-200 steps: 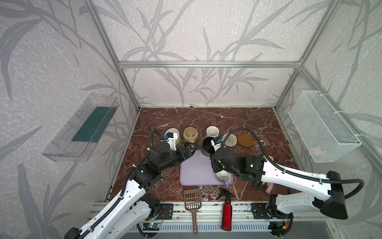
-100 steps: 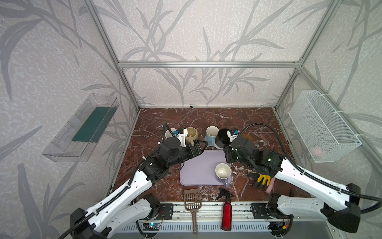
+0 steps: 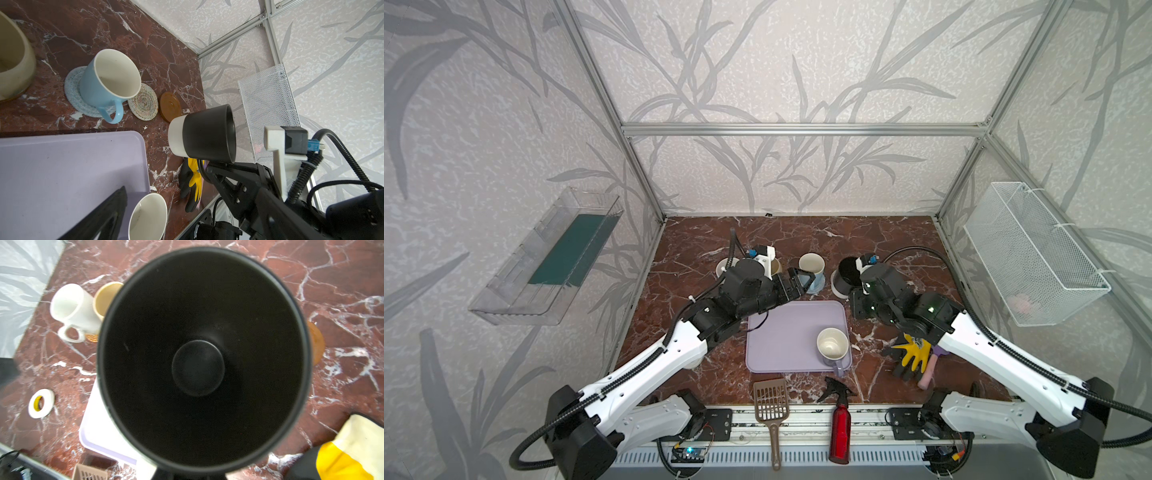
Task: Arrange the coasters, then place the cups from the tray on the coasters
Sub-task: 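Lift the black mug toward the coasters with the right gripper while the left gripper follows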
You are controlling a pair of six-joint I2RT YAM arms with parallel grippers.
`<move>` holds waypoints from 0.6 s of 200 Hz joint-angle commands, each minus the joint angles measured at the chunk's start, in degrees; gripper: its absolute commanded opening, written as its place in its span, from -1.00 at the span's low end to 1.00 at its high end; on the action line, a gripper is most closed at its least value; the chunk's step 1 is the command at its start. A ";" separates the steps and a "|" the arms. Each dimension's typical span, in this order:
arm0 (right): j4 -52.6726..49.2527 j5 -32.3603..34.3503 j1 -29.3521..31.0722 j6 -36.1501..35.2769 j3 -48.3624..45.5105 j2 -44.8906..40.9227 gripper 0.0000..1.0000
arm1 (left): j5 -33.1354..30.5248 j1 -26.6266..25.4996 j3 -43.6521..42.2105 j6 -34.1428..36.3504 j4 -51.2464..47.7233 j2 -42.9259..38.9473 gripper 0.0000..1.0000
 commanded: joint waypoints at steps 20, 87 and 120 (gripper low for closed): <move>2.36 0.21 -2.06 -1.85 3.66 1.60 -1.00 | -0.94 -0.27 4.86 2.80 -2.37 3.63 0.99; 2.00 -0.16 -6.31 -3.43 5.89 6.34 -1.00 | 1.51 -0.27 9.59 3.36 -2.33 11.36 0.99; 2.78 -0.49 -8.37 -4.32 6.74 8.79 -1.00 | 0.88 -0.19 11.02 4.04 -2.40 13.68 0.98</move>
